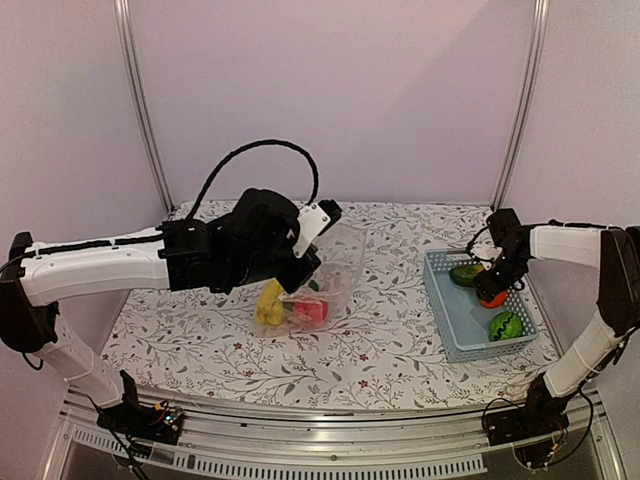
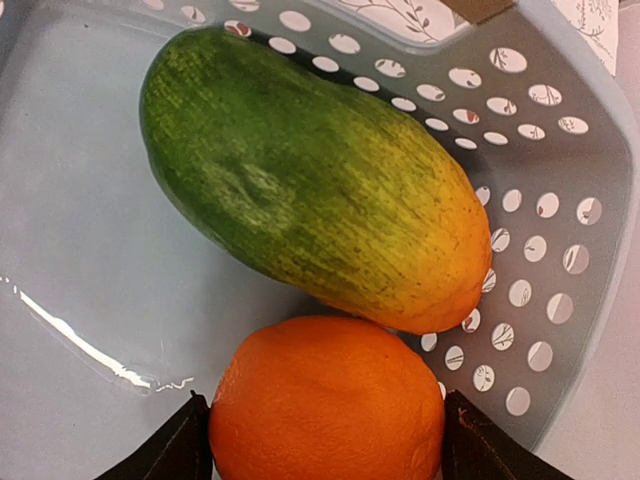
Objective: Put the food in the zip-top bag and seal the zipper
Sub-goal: Pick up the fake fruit from the bin, then place the fake fruit in the zipper food storage bag.
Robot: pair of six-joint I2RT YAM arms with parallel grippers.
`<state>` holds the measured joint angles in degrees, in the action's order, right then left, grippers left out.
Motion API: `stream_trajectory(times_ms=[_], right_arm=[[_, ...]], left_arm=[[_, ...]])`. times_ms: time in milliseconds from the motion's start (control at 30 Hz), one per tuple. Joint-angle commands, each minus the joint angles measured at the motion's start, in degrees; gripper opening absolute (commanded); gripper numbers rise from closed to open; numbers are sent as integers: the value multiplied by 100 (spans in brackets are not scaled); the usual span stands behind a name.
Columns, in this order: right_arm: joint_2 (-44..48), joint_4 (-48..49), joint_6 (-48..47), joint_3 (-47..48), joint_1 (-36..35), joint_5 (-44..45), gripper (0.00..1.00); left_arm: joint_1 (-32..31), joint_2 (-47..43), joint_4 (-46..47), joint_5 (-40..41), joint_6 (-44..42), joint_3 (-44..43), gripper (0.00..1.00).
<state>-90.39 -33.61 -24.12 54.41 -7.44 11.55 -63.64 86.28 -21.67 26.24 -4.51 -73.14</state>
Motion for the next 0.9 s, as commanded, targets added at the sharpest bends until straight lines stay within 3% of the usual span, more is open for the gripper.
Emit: stream_trajectory(times_ms=[0,167,433,667,867], right_arm=[[-30,-16,73,-84,-2,87,70],[519,-422,102,192,-19,-365,62],[1282,-1160,202,911,-18,-1200,59],[1540,-1647,177,1906,-25,-3391,57],[1659,-1471,171,2534,-103,-4432,55]], left_arm=[[-61,68,98,91,-58,47,0],[-54,58,127,106,-60,62,0],[-47,85,76,157,-89,24,0],[192,-3,225,-160,120,6,0],[210,283,179,-157,95,-256,0]])
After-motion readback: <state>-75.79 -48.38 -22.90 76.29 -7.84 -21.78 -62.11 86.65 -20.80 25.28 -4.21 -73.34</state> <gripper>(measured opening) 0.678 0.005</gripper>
